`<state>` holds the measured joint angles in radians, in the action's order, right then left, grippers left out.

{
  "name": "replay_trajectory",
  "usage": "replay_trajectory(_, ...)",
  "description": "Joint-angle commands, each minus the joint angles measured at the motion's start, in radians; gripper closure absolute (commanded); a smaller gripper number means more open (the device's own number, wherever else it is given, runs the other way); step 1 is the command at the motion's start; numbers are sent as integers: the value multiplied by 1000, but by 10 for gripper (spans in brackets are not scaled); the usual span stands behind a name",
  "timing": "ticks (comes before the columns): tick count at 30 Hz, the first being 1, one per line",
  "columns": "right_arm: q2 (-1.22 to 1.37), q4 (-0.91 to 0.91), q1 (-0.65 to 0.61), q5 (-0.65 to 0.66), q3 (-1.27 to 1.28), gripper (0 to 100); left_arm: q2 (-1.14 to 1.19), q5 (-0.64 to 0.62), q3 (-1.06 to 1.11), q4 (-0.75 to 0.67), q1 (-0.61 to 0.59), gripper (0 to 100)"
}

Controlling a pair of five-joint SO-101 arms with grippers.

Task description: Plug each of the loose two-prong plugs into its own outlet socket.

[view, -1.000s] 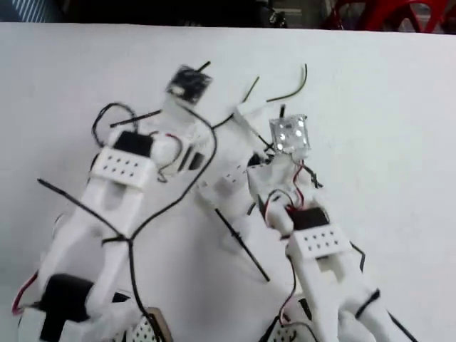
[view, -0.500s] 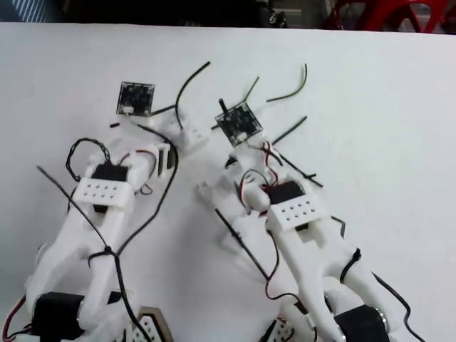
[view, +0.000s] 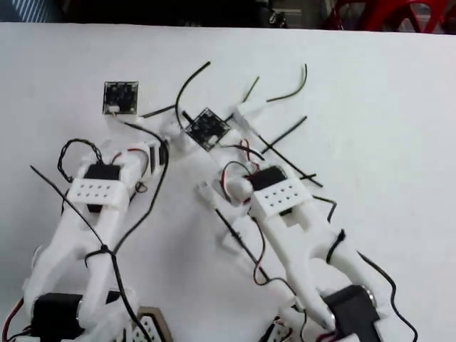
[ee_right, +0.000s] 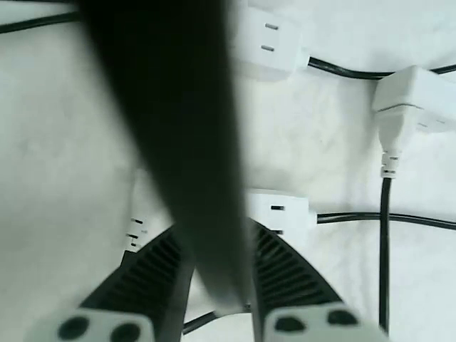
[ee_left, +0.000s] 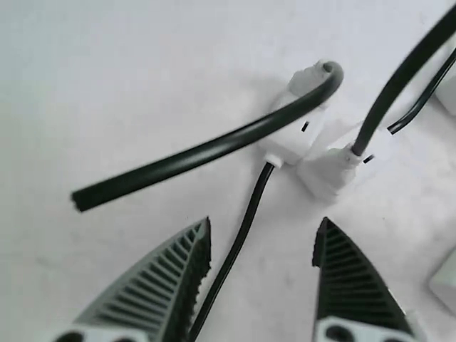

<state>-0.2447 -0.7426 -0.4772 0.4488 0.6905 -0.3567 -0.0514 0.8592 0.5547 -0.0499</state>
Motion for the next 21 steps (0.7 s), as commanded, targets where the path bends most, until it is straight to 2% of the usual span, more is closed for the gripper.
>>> replay_trajectory(1, 67, -2, 15, 11, -92, 981, -50, -8, -15, -26, -8, 763)
replay_trajectory(14, 136, -16, 62, 17, -123, 981, -50, -9, -28, -25, -7, 763)
replay_trajectory(21, 145, -142, 56, 15, -196, 981, -50, -9, -29, -25, -8, 763)
